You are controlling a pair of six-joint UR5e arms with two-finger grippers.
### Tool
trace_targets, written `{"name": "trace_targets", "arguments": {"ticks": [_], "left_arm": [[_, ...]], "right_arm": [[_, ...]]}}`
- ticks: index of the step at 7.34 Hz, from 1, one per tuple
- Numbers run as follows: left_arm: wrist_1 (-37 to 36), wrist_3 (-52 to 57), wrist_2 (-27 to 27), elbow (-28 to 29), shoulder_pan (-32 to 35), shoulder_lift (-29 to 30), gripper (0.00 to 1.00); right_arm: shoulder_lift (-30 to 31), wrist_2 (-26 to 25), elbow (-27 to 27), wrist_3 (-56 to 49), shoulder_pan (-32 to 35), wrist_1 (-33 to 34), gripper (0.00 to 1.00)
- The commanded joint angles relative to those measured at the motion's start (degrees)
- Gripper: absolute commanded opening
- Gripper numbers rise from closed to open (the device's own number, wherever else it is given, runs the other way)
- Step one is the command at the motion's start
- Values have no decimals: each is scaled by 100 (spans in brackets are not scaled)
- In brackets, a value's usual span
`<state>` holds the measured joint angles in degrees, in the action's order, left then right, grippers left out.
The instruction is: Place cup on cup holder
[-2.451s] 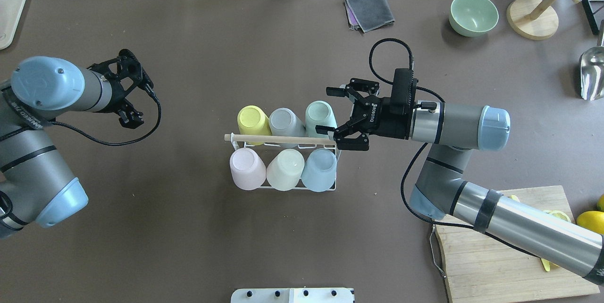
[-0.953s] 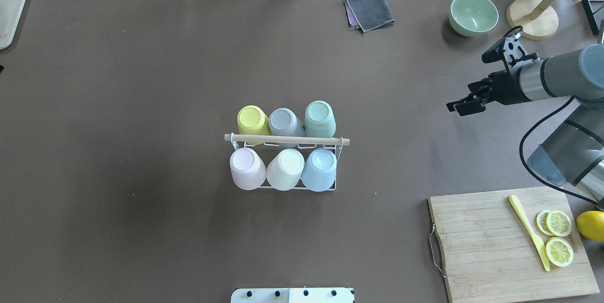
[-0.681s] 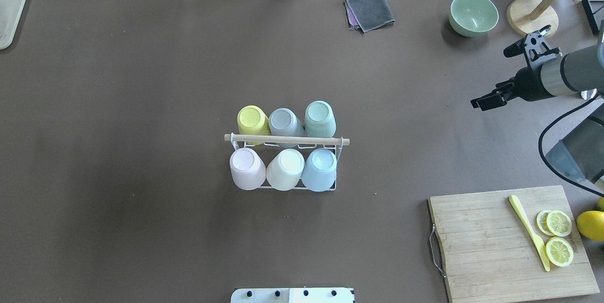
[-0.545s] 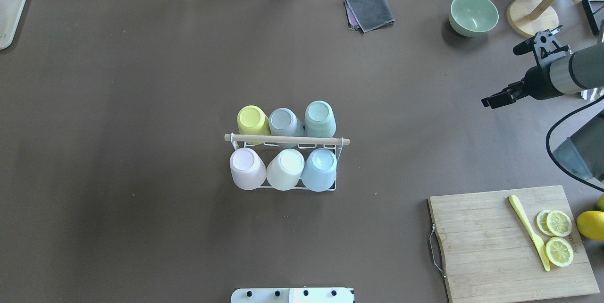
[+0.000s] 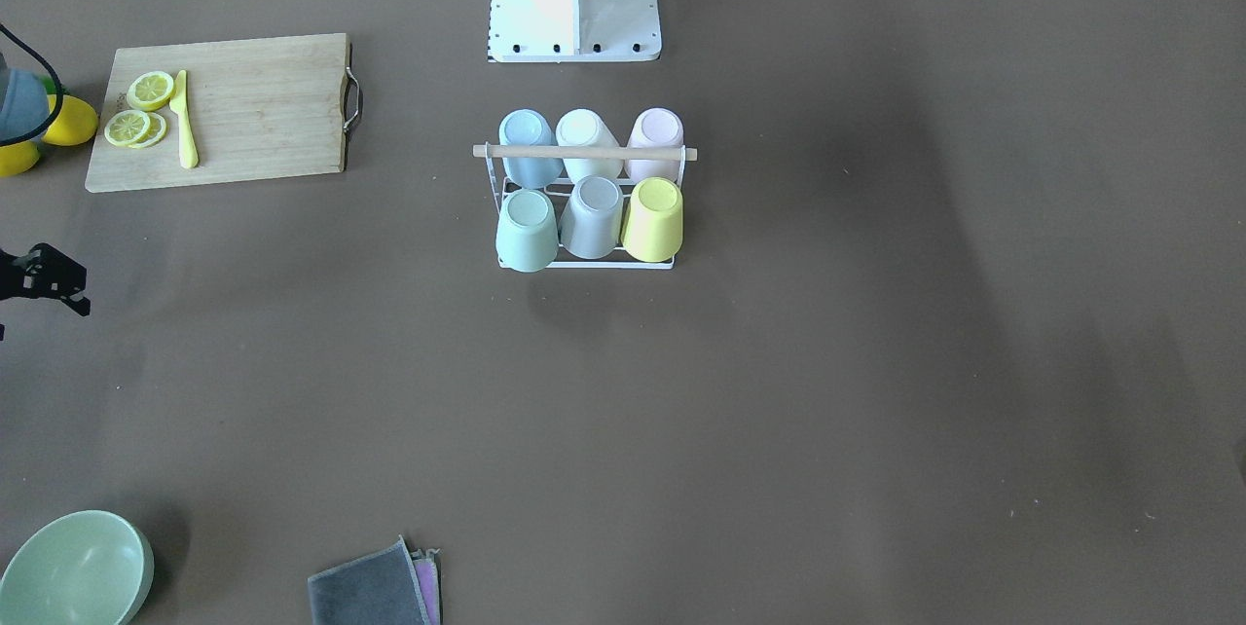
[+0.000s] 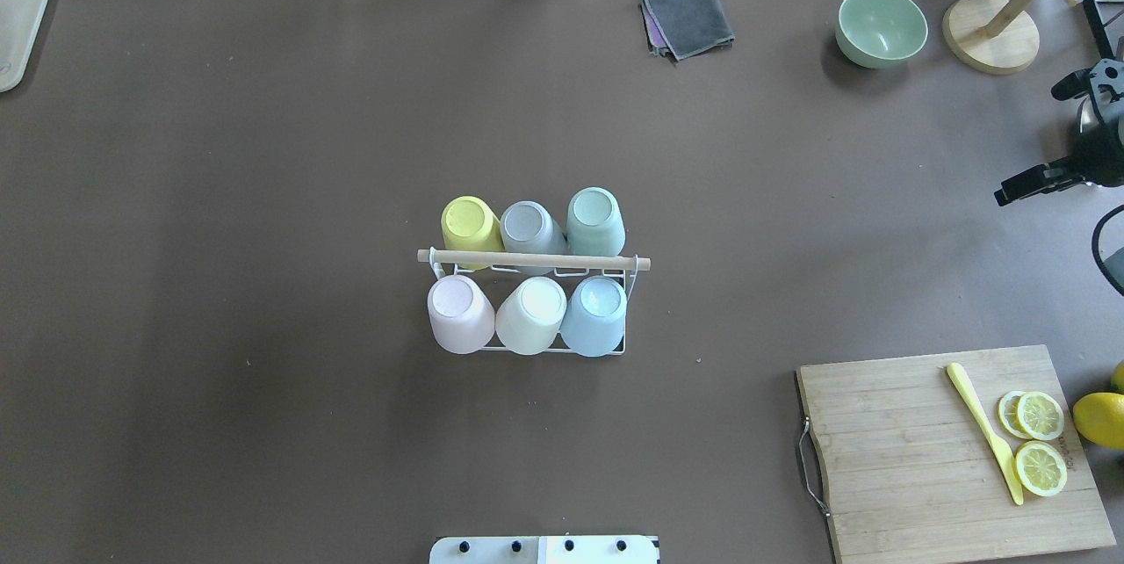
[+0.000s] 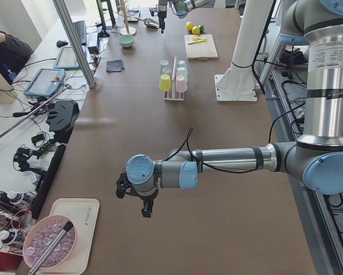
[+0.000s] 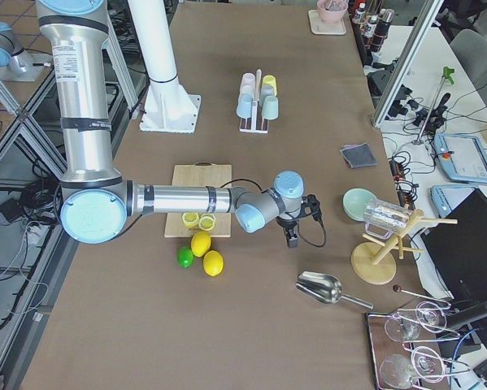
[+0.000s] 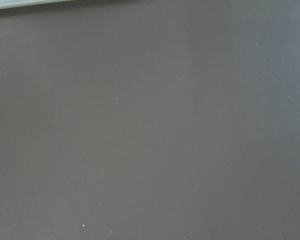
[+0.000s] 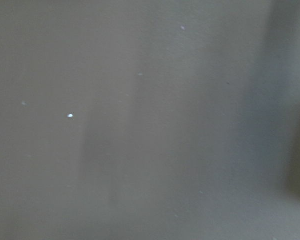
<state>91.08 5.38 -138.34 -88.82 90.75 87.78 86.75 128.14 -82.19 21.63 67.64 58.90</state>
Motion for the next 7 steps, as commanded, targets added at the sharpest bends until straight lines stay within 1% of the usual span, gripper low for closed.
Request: {"name": "trace_targets", "arguments": {"ticks": [1,2,4,5,6,7], "left_arm": [[-729,217,18,-285,22,72,98],[-749,235,18,-381,30,90,98],[-1090,235,53,-705,101,90,98],[-1092,235,219,-890,127,21,98],[-1092,235,229,-900,127,2,98],[-1075,244,229,-883,127,-33,98]], "right_arm": [[18,167,54,-656,607,1118,100],[0,167,54,-1034,845,1715,100],[8,246,54,-1090,1346,2342,100],[-17,351,54,-1212,1592,2859,100],[-52,369,2,-1335,1742,3133,100],[-61,352,10,-1406,1866,3171,100]]}}
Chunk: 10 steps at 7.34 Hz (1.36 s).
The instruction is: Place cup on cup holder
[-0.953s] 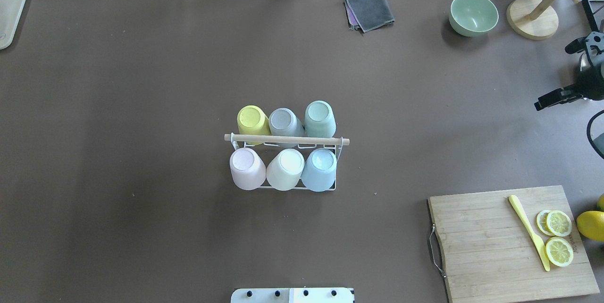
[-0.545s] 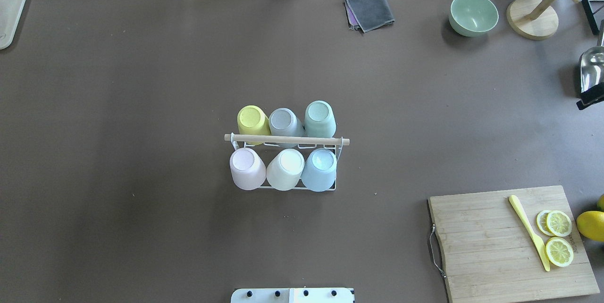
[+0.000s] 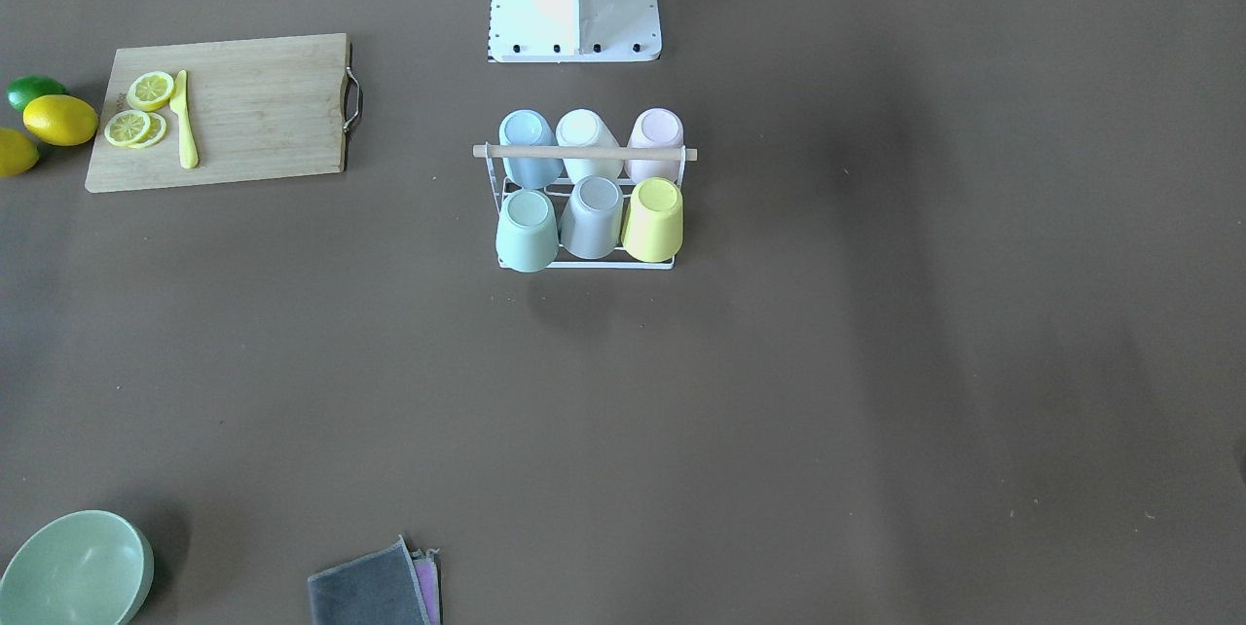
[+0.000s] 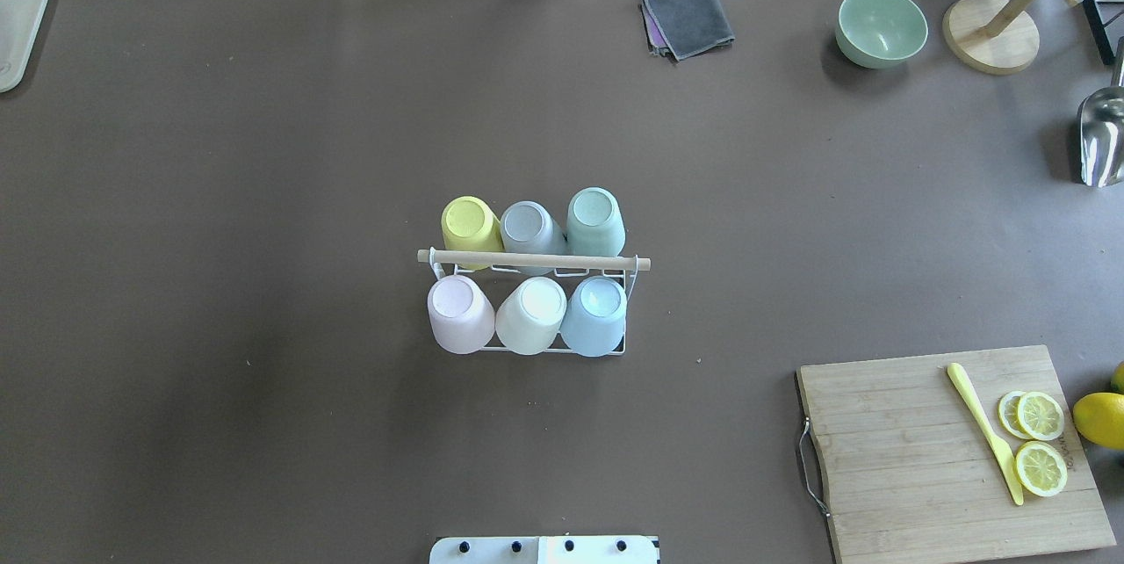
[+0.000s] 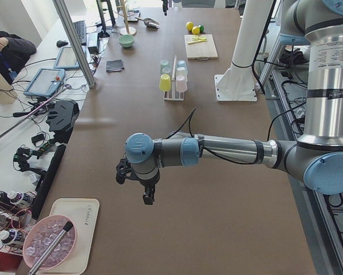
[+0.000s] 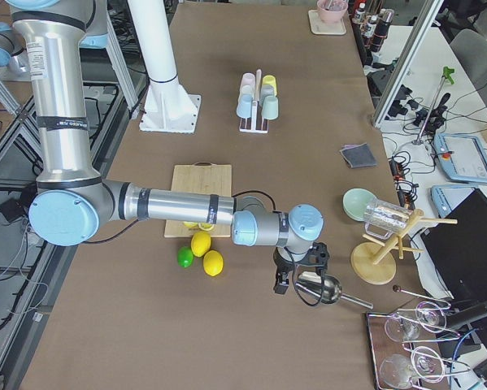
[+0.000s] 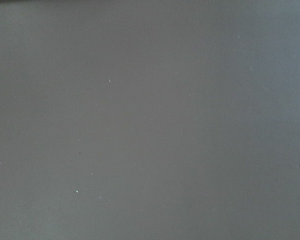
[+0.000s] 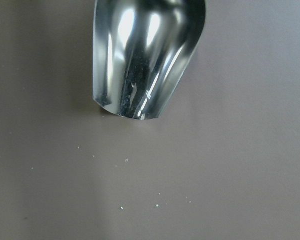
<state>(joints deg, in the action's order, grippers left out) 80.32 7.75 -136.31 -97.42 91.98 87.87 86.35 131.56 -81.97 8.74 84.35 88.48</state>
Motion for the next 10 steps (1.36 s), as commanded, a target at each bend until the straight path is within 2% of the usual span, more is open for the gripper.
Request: {"name": "trace_targets", "arguments": {"ticks": [1,3,4,9,10], "left_arm": [[1,-2,61,-13,5,-42,98],[19,-2,52,-22,5,-68,98],[19,-2,52,-22,5,-68,98],[19,-2,52,-5,-4,-68,98],[19,-2,52,-5,-4,-68,98]], "right_arm": [[39,27,5,-231,361,222,100],[39,-25,-47,-408,442,214,100],[48,-217,-143,-426,434,214,100],[75,-140,-153,-848,618,231,100],[23,-122,-153,-848,670,397,100]]}}
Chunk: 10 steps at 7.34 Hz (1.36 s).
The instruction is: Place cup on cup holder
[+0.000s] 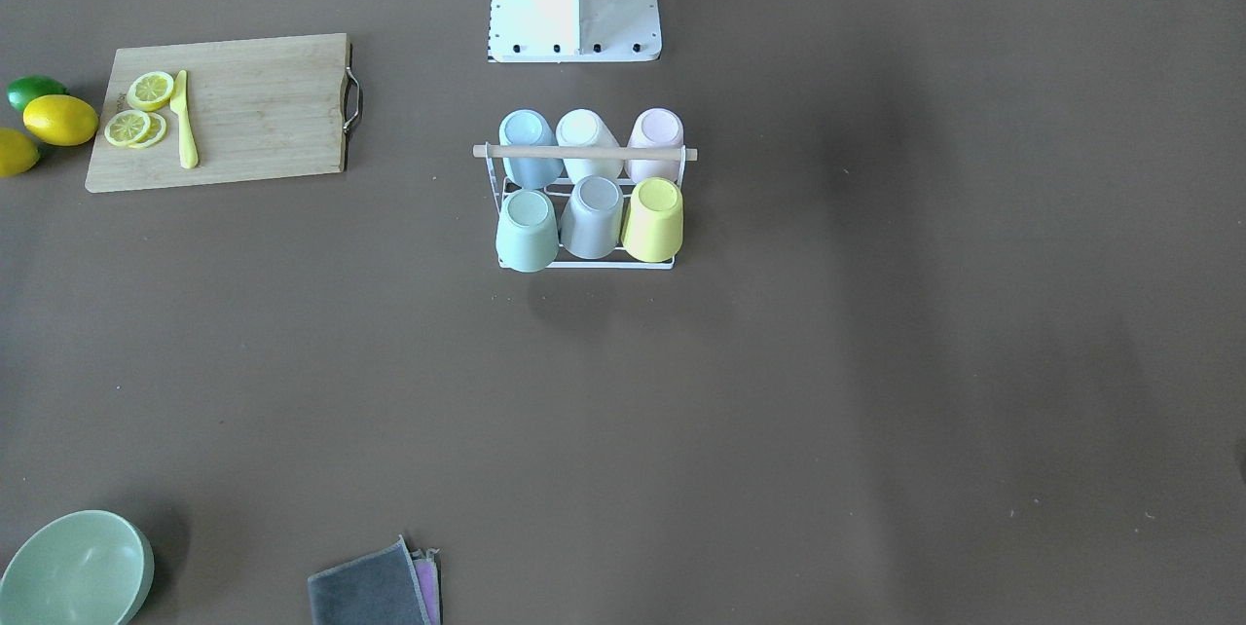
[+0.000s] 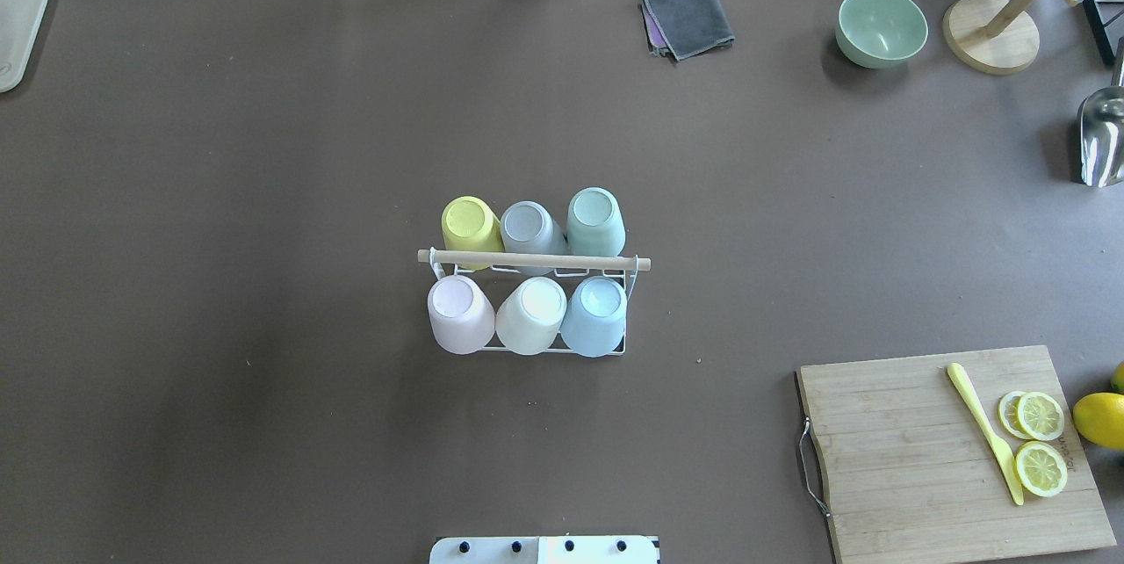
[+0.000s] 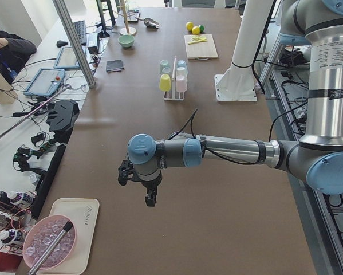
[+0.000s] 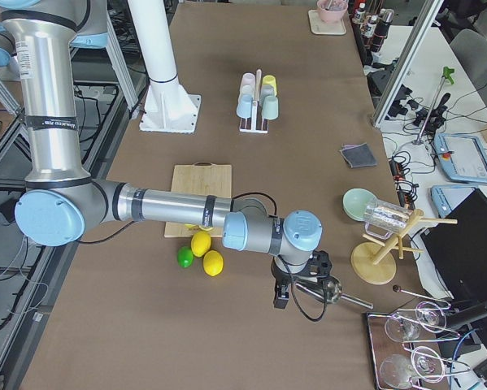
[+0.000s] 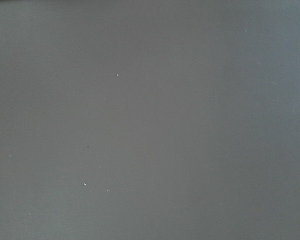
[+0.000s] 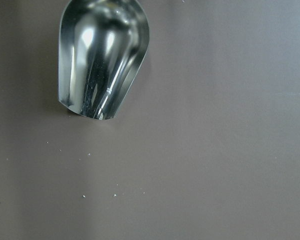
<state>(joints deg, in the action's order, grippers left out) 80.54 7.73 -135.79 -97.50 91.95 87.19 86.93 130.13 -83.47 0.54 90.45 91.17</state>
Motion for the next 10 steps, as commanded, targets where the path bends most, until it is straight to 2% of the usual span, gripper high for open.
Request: {"name": "trace_targets", "arguments": {"ticks": [1,2,4,10], "left_arm": [[-3,0,0,12,-1,0,98],[-3,0,0,12,-1,0,98],[-3,0,0,12,-10,9,98],[-3,0,-9,3,-10,9,98]], "right_arm": [[-175,12,-55,-37,52,451,100],[-150,3,-334,-150,78,820,100],[-141,3,-495,-564,288,1192,100],[-71,-76,-574,-564,350,1122,100]]}}
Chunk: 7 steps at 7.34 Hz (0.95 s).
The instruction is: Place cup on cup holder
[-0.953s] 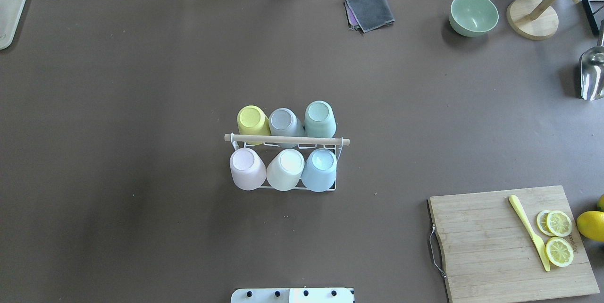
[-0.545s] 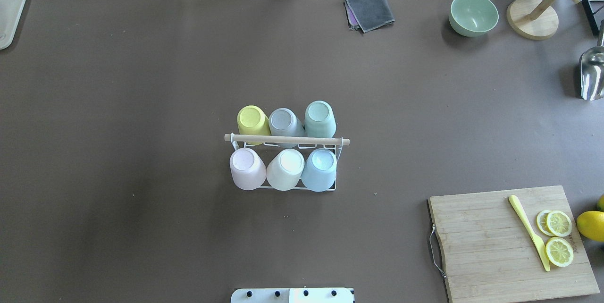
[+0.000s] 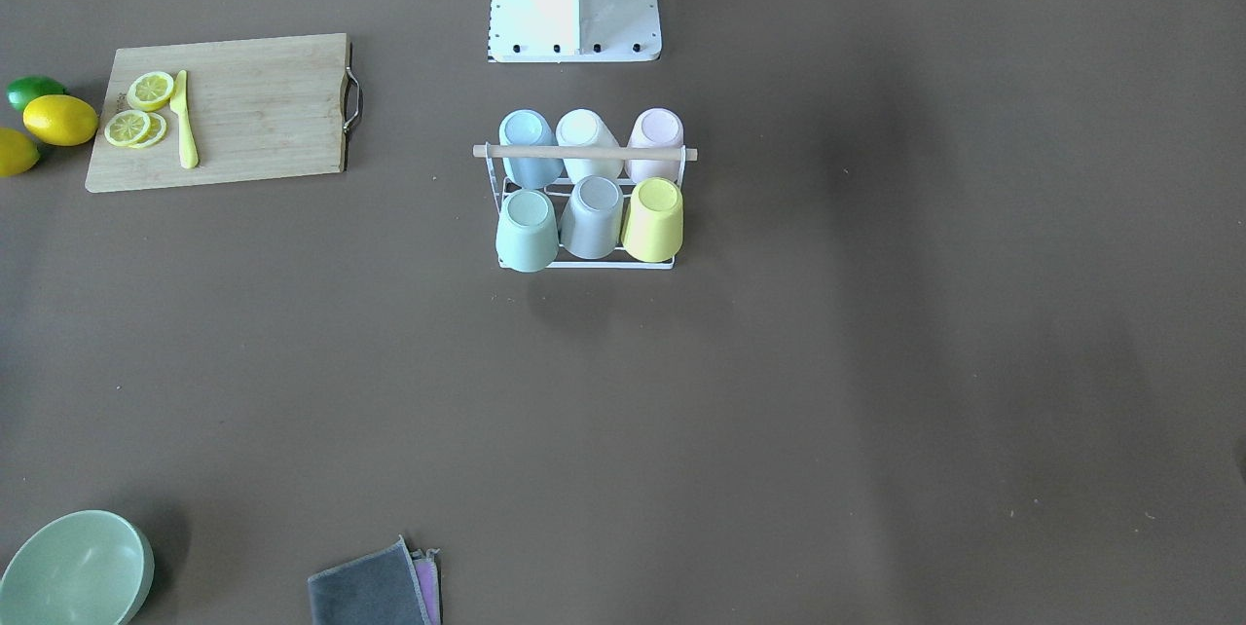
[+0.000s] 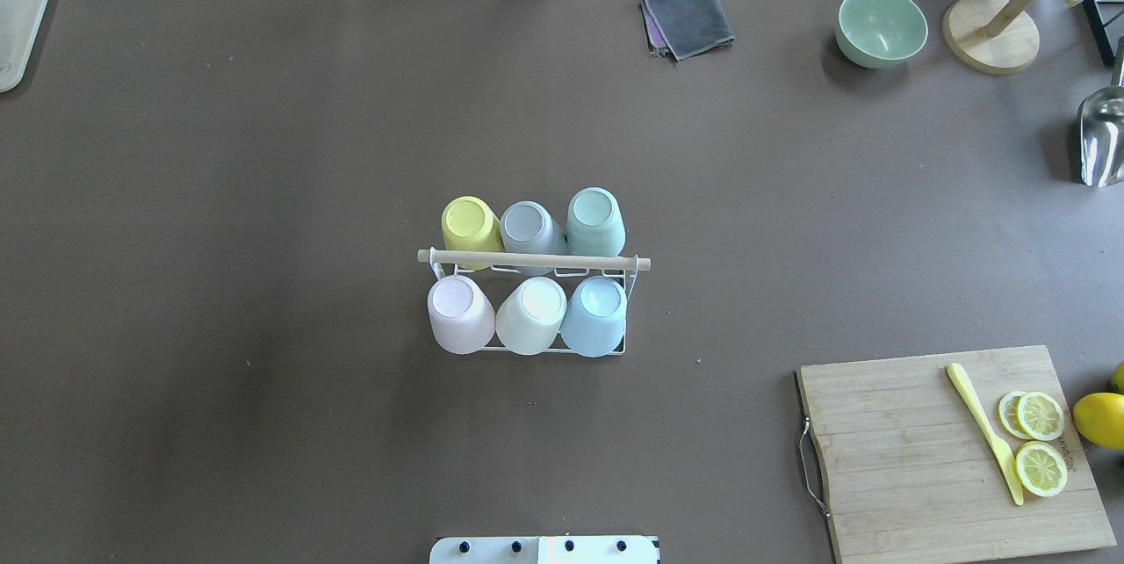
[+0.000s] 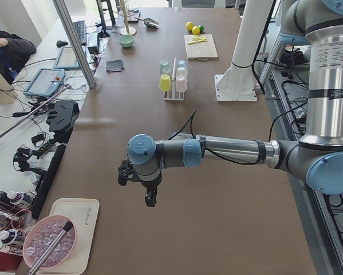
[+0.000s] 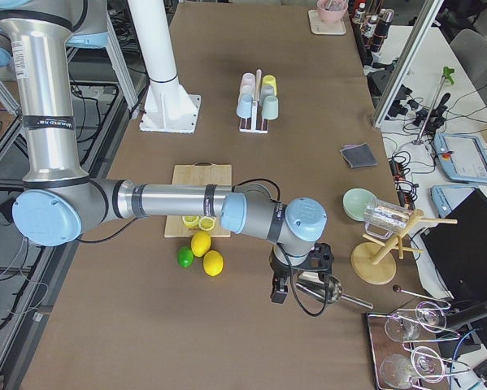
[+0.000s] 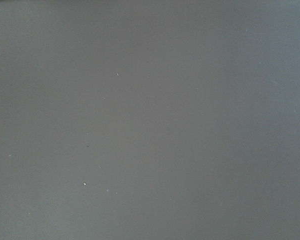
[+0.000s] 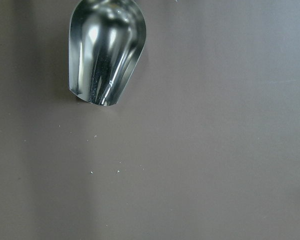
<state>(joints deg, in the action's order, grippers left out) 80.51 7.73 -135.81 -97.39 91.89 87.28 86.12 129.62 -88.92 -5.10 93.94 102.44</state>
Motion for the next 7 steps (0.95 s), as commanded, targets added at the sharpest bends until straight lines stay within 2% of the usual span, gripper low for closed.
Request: {"name": "trace_targets", "arguments": {"ticks": [1,3,5,7], "left_arm": [[0,0,2,-25,5,0,98],[0,0,2,88,-13,9,98],[52,0,-7,45,-22,78,98],[306,-44,-16,80,-22,27,98]], "right_arm": [[36,-16,-29,0,2,-14,100],[63,-7,-3,0,2,-109,100],[281,-24,-12,26,-7,-600,100],[344,-16,-3,17,-7,-682,100]]}}
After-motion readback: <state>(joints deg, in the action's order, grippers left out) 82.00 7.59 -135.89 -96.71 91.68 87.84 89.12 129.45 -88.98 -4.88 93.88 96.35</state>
